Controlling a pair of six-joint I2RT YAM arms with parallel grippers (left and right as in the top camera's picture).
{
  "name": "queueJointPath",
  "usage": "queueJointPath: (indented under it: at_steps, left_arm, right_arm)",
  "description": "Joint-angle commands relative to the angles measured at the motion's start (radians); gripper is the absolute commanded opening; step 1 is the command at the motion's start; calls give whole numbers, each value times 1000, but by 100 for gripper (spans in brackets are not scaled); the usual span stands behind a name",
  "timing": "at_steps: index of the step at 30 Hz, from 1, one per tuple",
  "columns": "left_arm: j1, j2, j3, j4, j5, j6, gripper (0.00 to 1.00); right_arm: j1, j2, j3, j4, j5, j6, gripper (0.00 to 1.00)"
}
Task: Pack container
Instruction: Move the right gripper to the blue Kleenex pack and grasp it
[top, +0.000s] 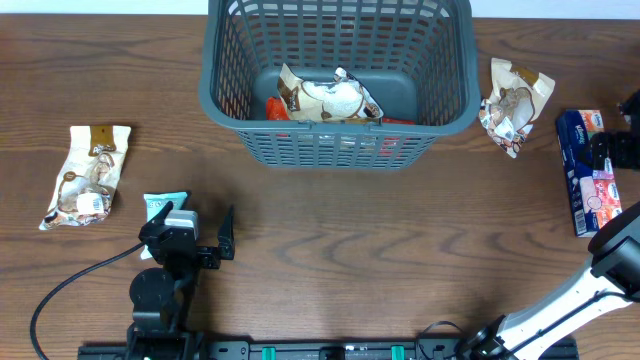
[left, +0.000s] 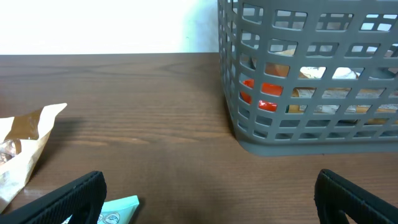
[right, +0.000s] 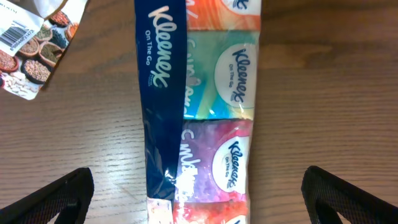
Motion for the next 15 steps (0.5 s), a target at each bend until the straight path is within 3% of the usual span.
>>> queueJointPath:
  at_steps: [1, 15]
  left_arm:
    - [-3, 0, -20, -26, 21, -16, 99]
    - [-3, 0, -20, -25, 21, -16, 99]
  right_arm:
    - [12, 59, -4, -9, 12, 3, 99]
    - [52, 186, -4, -8, 11, 42, 99]
